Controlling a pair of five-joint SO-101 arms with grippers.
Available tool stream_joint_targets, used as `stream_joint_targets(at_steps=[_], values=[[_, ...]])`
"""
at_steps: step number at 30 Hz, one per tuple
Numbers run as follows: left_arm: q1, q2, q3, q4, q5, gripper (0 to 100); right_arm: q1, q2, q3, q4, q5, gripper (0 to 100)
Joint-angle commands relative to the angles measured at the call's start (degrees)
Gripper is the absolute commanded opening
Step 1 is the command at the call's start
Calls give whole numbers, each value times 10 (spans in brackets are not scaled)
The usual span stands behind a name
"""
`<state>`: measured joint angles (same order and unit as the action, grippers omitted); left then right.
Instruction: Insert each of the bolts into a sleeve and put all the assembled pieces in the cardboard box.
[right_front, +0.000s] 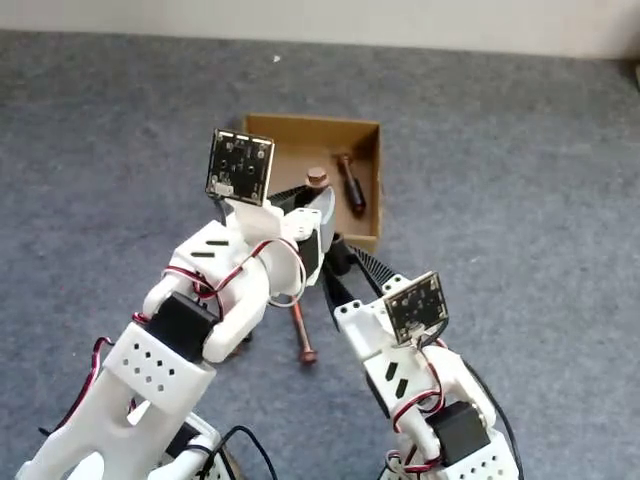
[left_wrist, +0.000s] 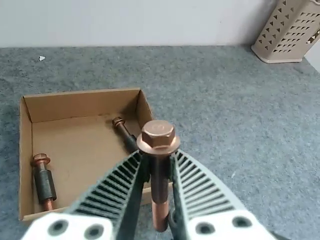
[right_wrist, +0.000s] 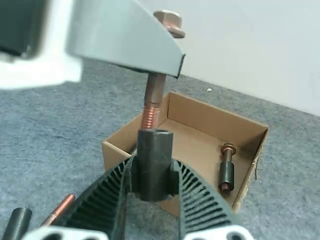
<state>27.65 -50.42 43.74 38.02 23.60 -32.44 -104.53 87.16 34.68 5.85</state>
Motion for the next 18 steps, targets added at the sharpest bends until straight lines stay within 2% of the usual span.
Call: stream_joint_targets(at_steps=[1,8,12,18], values=[[7,-17,-51,-18,8,6,4,-8,-9,-21,-2,5],[-23,-85,-53,-18,8,6,4,-8,-9,-21,-2,5],[-14,-115,-22,-20,6,6,3,-8,-9,-21,-2,5],[12,-90,-11,-21,4,6,0,-8,-12,-21,-2,5]])
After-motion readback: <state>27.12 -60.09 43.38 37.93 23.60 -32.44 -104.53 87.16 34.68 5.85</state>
